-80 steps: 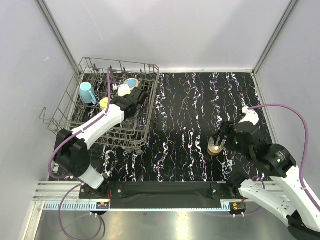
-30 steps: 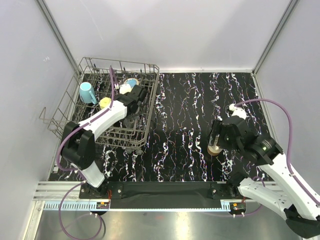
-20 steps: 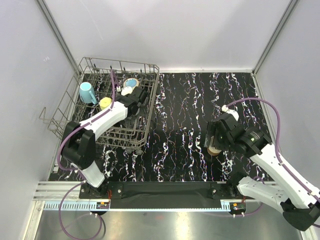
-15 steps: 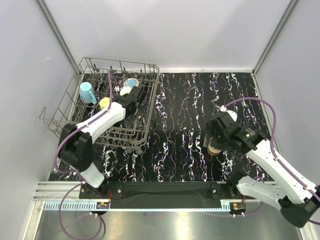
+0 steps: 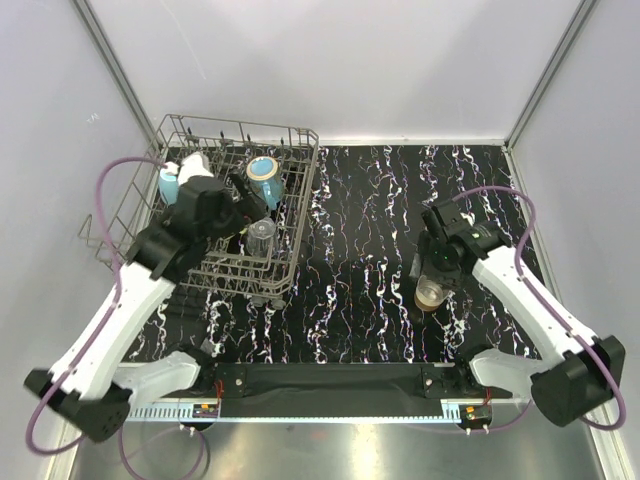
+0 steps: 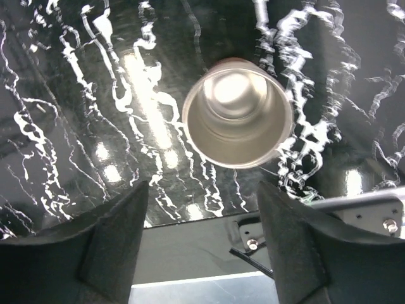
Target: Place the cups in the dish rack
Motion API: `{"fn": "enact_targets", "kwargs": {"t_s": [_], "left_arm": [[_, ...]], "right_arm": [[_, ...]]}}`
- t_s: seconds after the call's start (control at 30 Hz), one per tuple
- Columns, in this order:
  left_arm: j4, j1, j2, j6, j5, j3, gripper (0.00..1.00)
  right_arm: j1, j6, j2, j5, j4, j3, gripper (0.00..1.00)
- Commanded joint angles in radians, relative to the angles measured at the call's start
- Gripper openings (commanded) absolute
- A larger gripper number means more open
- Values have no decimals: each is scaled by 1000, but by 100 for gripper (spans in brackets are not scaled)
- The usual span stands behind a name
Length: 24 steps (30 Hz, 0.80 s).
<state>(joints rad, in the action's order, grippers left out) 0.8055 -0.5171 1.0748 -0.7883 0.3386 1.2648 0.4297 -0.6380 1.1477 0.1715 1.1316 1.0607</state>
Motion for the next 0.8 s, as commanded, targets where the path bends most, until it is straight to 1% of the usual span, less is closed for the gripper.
{"fn": "enact_targets", "kwargs": {"t_s": [0.0, 0.03, 0.13, 0.33, 0.5, 0.6, 0.63, 0.67, 0.77], "left_arm": [[-64, -1, -84, 35, -93, -19, 99], [-68, -1, -94, 38, -101, -15, 99], [-52, -1, -124, 37, -116, 24, 99], [3, -1, -162, 46, -119, 117, 99], [-2, -1, -190, 46, -147, 156, 99], [-12, -1, -200, 26, -156, 163, 99], [-22, -1, -202, 17, -161, 165, 99], [-26, -1, -205, 14, -167, 166, 99], [-34, -1, -204, -5, -191, 177, 99]], "right_arm": [[-3, 47, 44, -73, -102, 7, 65], [-3, 49, 67, -73, -113, 2, 62], [-3, 25, 110, -69, -121, -17, 57], [-3, -20, 142, -32, -156, -96, 57], [-3, -20, 167, -30, -202, -136, 56], [-2, -17, 176, -4, -217, -145, 44], [-3, -17, 178, 8, -217, -145, 42], [-3, -15, 179, 28, -219, -145, 37], [-2, -6, 187, 46, -231, -153, 33]]}}
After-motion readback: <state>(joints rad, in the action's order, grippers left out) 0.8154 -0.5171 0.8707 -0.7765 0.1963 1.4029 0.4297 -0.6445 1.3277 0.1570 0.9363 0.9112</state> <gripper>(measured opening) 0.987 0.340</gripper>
